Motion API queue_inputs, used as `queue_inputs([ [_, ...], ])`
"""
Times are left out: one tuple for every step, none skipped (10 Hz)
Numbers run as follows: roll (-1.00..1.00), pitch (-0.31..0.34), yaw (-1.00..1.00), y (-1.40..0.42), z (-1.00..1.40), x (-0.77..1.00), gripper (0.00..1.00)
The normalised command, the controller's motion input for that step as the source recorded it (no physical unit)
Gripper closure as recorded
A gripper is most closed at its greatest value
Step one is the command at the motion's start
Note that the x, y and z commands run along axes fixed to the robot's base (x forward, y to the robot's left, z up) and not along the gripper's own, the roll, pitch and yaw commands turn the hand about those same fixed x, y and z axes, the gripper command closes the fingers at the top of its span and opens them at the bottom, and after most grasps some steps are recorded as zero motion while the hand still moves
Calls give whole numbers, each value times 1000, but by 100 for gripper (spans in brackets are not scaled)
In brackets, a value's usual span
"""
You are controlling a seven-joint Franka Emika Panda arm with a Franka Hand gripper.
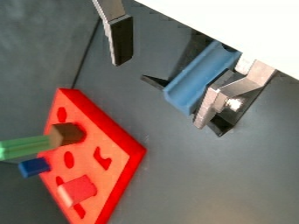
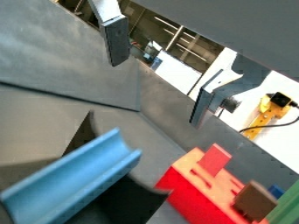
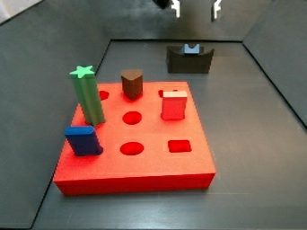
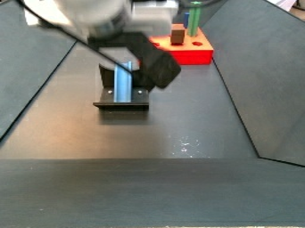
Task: Pick up the arch object. Move up. Place the arch object on the fixture. Regrasp the arch object. Move to above the board. Insert the arch object.
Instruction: Regrasp the arch object.
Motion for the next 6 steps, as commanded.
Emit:
queue_inputs([
  [1000, 55, 19, -851, 1000, -99, 0],
  [1000, 54, 18, -862, 889, -87, 0],
  [1000, 41, 17, -697, 700, -109, 0],
  [1000, 33, 16, -544, 513, -114, 0],
  [1000, 30, 16, -385, 310, -92, 0],
  [1000, 28, 16, -220, 109, -58, 0],
])
